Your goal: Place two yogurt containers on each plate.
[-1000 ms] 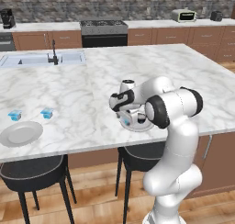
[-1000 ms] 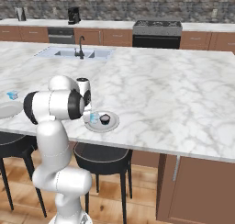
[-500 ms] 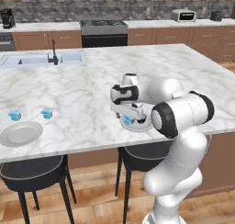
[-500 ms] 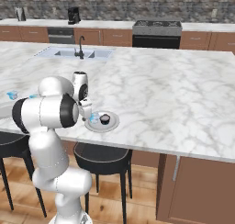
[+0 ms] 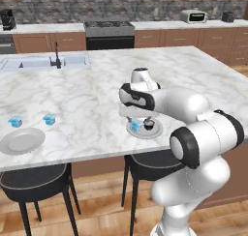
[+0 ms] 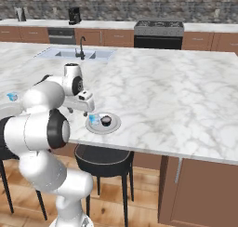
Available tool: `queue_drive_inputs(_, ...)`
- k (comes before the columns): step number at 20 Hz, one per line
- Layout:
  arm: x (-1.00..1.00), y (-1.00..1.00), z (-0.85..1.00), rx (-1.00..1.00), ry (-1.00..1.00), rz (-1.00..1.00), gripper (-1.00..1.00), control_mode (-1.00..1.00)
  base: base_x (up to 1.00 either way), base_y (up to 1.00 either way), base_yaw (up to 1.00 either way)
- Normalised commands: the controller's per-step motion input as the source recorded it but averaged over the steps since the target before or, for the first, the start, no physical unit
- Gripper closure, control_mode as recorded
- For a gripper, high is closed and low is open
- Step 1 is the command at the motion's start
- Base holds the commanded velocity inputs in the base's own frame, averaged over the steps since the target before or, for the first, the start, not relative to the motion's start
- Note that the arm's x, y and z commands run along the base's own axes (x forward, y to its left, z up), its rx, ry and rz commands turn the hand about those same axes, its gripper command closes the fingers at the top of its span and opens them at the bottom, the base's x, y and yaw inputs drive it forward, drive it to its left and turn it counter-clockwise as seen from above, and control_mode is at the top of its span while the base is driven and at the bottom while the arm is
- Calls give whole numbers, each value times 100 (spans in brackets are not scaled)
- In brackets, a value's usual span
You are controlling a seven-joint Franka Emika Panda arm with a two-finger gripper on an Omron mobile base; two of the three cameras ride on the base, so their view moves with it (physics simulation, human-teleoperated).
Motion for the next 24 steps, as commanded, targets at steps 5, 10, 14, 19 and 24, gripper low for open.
queue_drive_inputs(5,-34,-14,17,5,-5,11,-100,-100,0,0,0)
queue_drive_inputs(10,-5,0,1,1,-3,0,-100,-100,0,0,0)
queue_drive_inputs(14,0,0,0,0,0,0,-100,-100,0,0,0)
queue_drive_inputs(19,0,0,0,0,0,0,-100,100,-18,2,8)
queue_drive_inputs(24,0,0,0,0,0,0,-100,100,-57,70,20)
